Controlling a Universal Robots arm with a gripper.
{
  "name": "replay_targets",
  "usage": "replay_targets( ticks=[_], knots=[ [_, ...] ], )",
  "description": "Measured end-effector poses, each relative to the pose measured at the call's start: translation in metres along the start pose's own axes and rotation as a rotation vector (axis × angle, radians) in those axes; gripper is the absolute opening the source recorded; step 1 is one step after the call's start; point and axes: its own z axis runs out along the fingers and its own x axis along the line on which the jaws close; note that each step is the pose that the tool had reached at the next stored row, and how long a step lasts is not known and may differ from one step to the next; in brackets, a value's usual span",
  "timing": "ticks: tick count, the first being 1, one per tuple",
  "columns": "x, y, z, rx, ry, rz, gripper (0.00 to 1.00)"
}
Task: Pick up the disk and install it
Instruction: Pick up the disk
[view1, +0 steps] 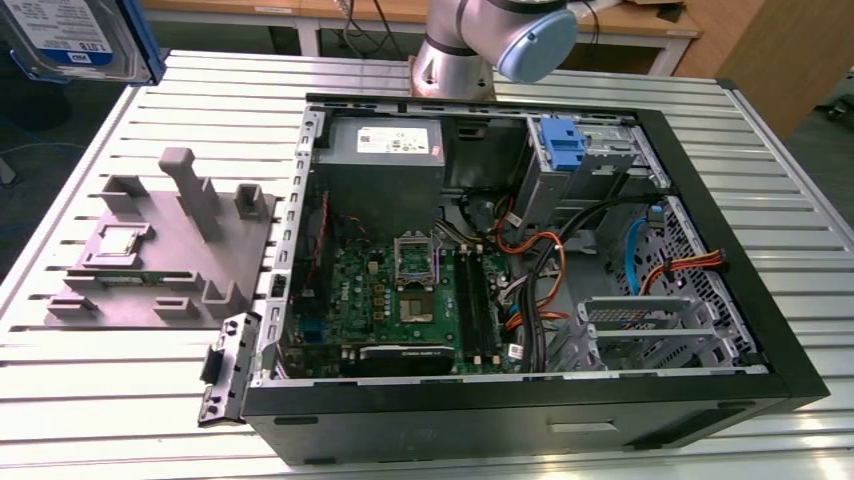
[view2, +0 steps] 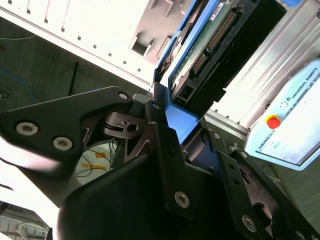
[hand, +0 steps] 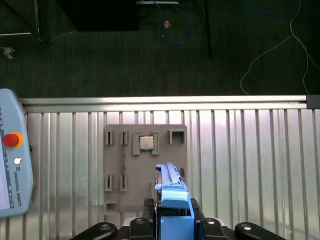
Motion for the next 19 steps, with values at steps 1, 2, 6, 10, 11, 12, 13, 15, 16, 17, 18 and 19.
replay_targets(
  ticks=[1, 2, 6, 10, 11, 12, 13, 15, 16, 17, 18, 19],
  knots=[
    [0.0000, -0.0004, -0.0001, -0.0001, 0.0001, 0.000, 0.36],
    [0.0000, -0.0009, 0.0000, 0.0000, 0.0000, 0.000, 0.36],
    [-0.0001, -0.0027, -0.0002, -0.0001, 0.0001, 0.000, 0.36],
    [-0.0002, -0.0045, -0.0002, 0.0000, 0.0000, 0.000, 0.36],
    [-0.0002, -0.0049, -0.0003, -0.0001, 0.0001, 0.000, 0.36],
    [-0.0002, -0.0053, -0.0003, -0.0001, 0.0000, 0.000, 0.36],
    [-0.0002, -0.0057, -0.0003, -0.0001, 0.0000, 0.000, 0.36],
    [-0.0003, -0.0066, -0.0003, 0.0000, 0.0001, 0.000, 0.36],
    [-0.0003, -0.0070, -0.0004, 0.0000, 0.0000, 0.000, 0.36],
    [-0.0003, -0.0074, -0.0004, 0.0000, 0.0000, 0.000, 0.36],
    [-0.0003, -0.0077, -0.0004, 0.0000, 0.0000, 0.000, 0.36],
    [-0.0003, -0.0081, -0.0004, -0.0001, 0.0000, 0.000, 0.36]
  ],
)
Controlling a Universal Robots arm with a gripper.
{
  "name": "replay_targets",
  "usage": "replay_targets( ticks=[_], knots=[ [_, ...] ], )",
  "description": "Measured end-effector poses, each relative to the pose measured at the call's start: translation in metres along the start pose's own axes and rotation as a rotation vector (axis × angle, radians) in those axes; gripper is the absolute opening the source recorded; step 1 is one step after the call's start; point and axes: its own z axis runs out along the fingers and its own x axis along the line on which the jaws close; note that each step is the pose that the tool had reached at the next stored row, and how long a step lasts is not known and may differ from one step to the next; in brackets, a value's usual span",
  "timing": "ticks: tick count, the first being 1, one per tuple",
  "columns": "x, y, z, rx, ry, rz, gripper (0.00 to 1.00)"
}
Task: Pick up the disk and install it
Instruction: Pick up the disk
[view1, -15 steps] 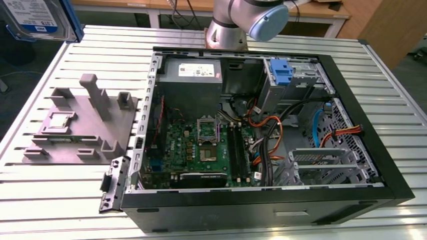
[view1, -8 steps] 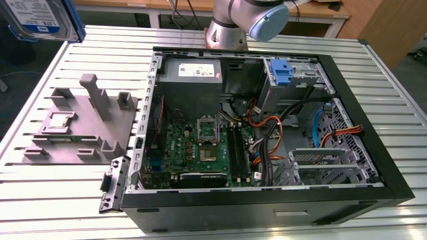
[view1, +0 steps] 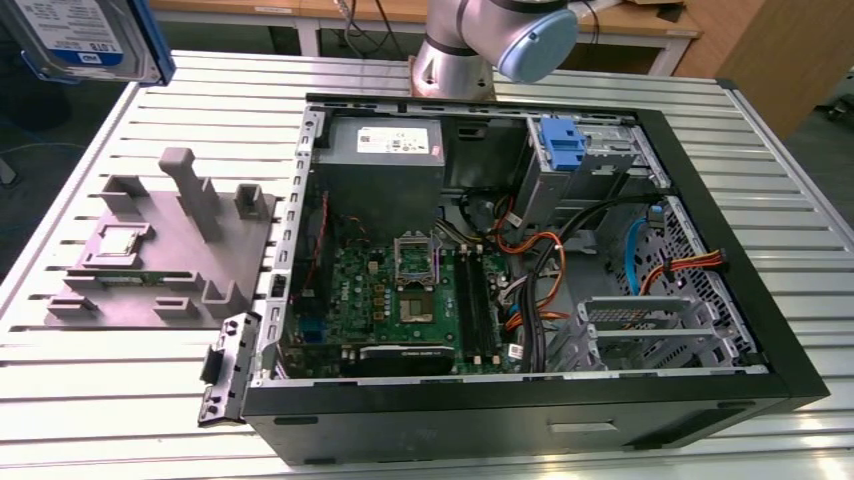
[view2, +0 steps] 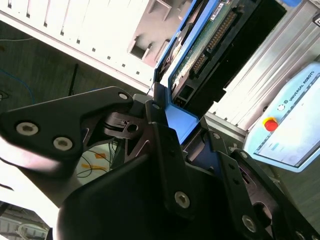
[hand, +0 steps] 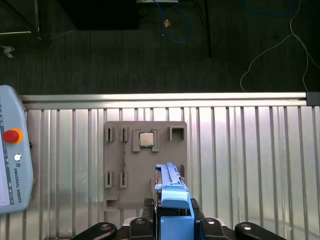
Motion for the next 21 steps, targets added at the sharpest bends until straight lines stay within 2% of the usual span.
replay_targets(
  ticks=[21],
  knots=[
    [-0.0003, -0.0073, -0.0003, 0.0000, 0.0000, 0.000, 0.36]
  ],
)
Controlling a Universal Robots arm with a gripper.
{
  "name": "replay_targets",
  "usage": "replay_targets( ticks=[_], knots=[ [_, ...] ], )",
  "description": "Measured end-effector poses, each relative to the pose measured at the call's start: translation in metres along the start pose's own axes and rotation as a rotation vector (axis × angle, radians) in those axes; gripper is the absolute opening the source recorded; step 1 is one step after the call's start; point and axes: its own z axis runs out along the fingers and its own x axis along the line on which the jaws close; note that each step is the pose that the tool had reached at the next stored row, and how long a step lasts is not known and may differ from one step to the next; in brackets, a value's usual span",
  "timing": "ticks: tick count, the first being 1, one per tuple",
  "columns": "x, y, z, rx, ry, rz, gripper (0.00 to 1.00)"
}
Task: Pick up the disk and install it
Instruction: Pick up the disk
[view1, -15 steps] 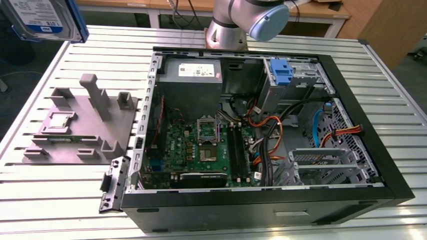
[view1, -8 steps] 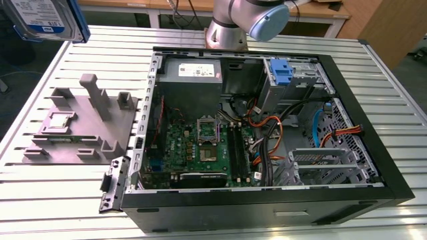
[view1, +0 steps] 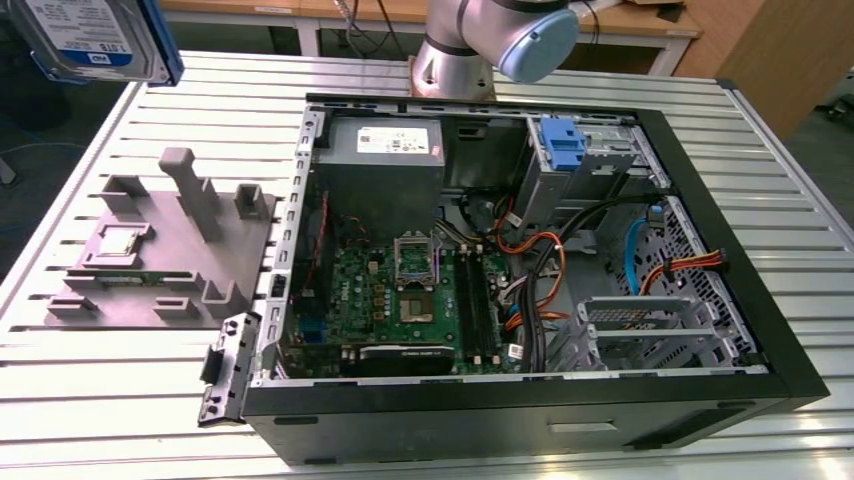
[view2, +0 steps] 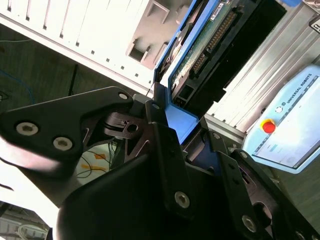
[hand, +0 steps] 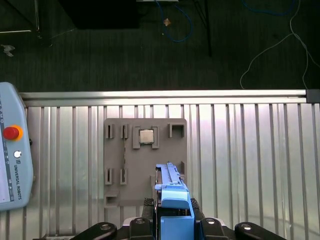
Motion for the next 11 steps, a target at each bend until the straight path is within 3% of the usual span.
replay_targets(
  ticks=[11],
  knots=[
    [-0.0002, -0.0069, -0.0003, 0.0000, 0.0000, 0.000, 0.36]
  ],
)
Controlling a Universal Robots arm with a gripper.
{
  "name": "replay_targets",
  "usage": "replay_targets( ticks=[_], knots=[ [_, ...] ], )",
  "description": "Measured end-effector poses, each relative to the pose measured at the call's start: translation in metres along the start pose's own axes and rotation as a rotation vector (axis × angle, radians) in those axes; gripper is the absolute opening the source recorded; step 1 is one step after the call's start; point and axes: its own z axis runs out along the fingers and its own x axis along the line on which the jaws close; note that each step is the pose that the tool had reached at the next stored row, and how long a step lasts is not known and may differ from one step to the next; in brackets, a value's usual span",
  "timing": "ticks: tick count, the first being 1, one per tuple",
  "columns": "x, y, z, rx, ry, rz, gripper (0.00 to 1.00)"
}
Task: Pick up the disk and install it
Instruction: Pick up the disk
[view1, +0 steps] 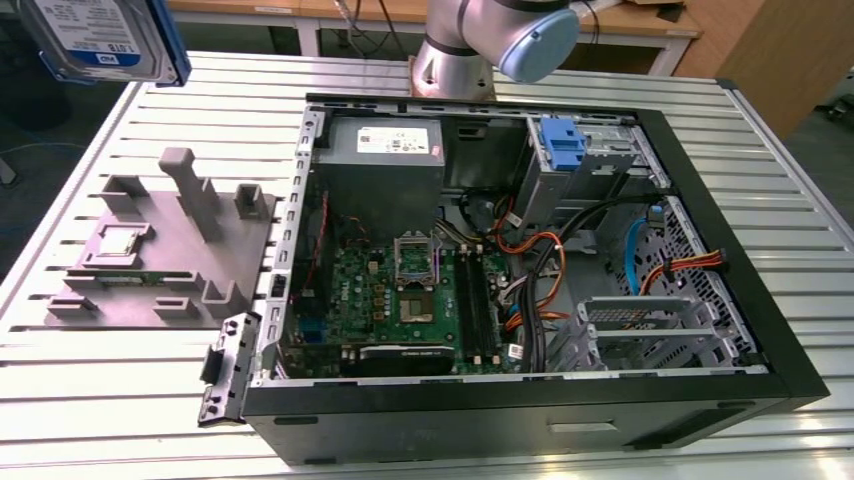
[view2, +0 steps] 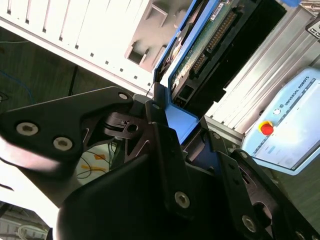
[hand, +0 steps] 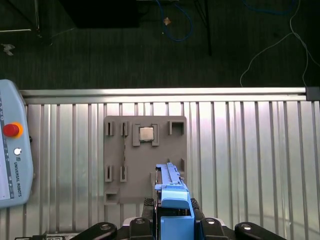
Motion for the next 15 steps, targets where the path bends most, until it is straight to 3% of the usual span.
replay_targets(
  ticks=[8, 15],
  knots=[
    [-0.0003, -0.0077, -0.0003, 0.0000, 0.0000, 0.000, 0.36],
    [0.0024, -0.0092, -0.0006, 0.0000, 0.0001, 0.000, 0.36]
  ],
)
